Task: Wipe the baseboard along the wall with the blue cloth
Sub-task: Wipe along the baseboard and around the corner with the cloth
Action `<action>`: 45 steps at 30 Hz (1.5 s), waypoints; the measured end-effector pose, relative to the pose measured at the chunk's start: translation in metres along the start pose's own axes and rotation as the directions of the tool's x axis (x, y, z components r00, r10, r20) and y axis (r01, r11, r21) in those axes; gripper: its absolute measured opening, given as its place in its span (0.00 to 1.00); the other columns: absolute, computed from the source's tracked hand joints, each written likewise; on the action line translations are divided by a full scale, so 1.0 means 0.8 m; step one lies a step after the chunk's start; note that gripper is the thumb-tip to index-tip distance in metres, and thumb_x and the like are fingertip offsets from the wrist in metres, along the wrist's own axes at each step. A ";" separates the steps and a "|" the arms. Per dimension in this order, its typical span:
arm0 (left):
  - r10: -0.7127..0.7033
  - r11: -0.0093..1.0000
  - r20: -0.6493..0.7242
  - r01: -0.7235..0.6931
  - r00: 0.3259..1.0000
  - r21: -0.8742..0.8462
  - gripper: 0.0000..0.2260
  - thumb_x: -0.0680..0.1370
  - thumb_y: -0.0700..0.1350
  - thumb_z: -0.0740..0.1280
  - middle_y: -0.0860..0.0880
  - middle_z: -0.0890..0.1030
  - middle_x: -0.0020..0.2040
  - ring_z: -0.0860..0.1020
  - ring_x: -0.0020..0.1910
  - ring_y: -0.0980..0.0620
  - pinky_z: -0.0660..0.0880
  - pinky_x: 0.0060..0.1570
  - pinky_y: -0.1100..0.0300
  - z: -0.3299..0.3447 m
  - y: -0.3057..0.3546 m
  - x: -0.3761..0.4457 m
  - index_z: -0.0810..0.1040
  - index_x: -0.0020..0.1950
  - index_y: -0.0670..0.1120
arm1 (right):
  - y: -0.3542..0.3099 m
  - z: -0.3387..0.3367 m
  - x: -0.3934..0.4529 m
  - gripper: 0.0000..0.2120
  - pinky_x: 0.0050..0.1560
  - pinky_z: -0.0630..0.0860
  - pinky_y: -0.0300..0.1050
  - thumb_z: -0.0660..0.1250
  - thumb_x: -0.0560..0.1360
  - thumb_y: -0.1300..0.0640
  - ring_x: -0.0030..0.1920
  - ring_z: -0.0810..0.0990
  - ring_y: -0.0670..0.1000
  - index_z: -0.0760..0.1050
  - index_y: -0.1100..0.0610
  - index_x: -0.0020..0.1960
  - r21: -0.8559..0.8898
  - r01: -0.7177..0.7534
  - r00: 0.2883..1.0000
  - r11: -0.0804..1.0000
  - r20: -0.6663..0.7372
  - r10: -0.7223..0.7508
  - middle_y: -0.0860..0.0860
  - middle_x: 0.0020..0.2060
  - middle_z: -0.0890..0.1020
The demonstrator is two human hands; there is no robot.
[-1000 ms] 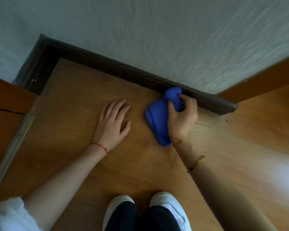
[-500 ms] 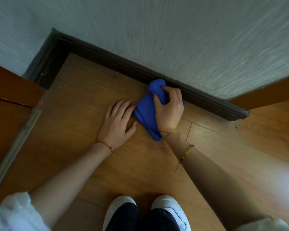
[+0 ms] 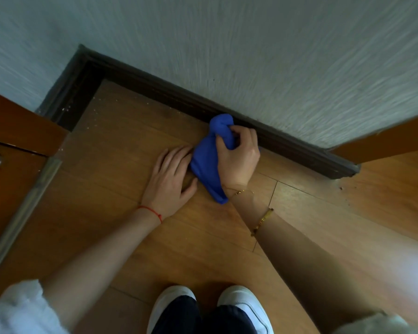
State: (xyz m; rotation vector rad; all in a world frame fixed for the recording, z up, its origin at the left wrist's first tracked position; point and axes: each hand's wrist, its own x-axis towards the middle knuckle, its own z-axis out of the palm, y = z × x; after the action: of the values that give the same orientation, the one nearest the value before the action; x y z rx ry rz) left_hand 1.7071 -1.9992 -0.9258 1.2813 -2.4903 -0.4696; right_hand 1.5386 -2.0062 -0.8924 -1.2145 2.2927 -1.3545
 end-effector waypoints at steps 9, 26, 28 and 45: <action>0.011 1.000 -0.001 -0.011 1.000 -0.007 0.25 0.79 0.52 0.61 0.44 0.70 0.74 0.65 0.75 0.46 0.57 0.77 0.45 -0.006 -0.003 -0.005 0.70 0.74 0.42 | 0.049 -0.075 -0.007 0.10 0.44 0.71 0.31 0.73 0.71 0.58 0.42 0.78 0.47 0.79 0.61 0.49 -0.092 -0.068 0.985 0.993 -0.167 0.052 0.53 0.44 0.80; -0.022 0.998 0.087 0.017 0.996 0.054 0.25 0.81 0.54 0.58 0.45 0.69 0.75 0.64 0.76 0.46 0.59 0.76 0.42 -0.013 0.008 -0.014 0.69 0.75 0.44 | 0.096 -0.153 -0.015 0.12 0.48 0.76 0.50 0.71 0.72 0.60 0.47 0.77 0.54 0.76 0.61 0.54 -0.152 -0.173 0.946 0.973 -0.300 0.121 0.57 0.48 0.78; -0.029 0.997 0.089 0.023 0.996 0.067 0.25 0.81 0.53 0.57 0.44 0.68 0.75 0.63 0.76 0.46 0.59 0.77 0.43 -0.011 0.012 -0.014 0.68 0.75 0.44 | 0.098 -0.159 -0.017 0.13 0.49 0.76 0.52 0.71 0.72 0.60 0.48 0.77 0.55 0.76 0.62 0.54 -0.168 -0.181 0.942 0.969 -0.314 0.122 0.58 0.49 0.78; -0.050 0.996 0.132 0.038 0.990 0.086 0.26 0.81 0.54 0.55 0.45 0.67 0.77 0.62 0.77 0.45 0.56 0.77 0.43 -0.010 0.013 -0.017 0.67 0.76 0.43 | 0.105 -0.181 -0.016 0.12 0.48 0.74 0.46 0.70 0.71 0.61 0.47 0.77 0.54 0.76 0.62 0.53 -0.186 -0.185 0.941 0.965 -0.318 0.119 0.57 0.48 0.78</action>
State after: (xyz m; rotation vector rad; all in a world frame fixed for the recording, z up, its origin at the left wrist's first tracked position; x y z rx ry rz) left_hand 1.7103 -1.9839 -0.9157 1.3814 -2.6217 -0.4818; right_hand 1.4216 -1.8860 -0.8828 -0.9072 2.7444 -1.3464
